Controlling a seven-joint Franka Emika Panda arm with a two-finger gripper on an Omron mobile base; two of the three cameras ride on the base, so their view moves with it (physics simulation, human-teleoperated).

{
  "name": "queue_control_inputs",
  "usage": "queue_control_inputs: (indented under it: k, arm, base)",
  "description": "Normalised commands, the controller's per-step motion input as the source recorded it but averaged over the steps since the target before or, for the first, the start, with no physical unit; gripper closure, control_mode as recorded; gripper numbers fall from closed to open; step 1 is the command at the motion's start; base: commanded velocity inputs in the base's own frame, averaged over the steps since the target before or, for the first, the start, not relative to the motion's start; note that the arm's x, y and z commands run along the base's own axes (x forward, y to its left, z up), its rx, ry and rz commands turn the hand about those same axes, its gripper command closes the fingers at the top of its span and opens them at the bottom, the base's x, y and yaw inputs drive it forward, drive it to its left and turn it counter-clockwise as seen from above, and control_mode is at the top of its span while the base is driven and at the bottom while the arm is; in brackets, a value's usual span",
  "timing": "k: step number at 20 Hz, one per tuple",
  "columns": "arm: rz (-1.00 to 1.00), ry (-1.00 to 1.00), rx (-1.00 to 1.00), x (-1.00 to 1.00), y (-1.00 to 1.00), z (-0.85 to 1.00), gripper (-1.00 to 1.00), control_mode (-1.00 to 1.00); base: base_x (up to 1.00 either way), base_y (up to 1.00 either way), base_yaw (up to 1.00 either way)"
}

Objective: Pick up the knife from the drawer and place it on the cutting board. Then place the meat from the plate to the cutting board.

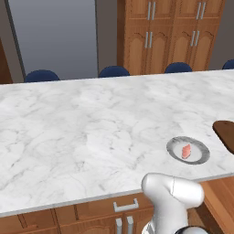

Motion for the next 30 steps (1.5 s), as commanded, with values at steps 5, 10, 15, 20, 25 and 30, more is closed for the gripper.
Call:
queue_control_inputs:
  k: [5,10,15,20,25,30]
  arm:
    - [0.06,0.04,-0.17,0.09,0.76,0.54,1.0,-1.0]
    - [0.1,0.08,-0.14,0.29,0.83,0.28,1.0,-1.0]
    - [0.14,0.14,-0.1,0.48,0.6,0.21,1.0,-1.0]
    - [0.18,0.16,-0.05,0.59,0.32,0.07,1.0,-1.0]
    - [0.19,0.13,-0.01,0.56,0.15,0.04,1.0,-1.0]
    - [0.18,0.11,0.0,0.46,0.03,0.0,1.0,-1.0]
  base:
    - [0.0,0.0,0.0]
    - [0.0,0.0,0.0]
    - [0.0,0.0,0.0]
    - [0.0,0.0,0.0]
    - [0.0,0.0,0.0]
    - [0.0,0.0,0.0]
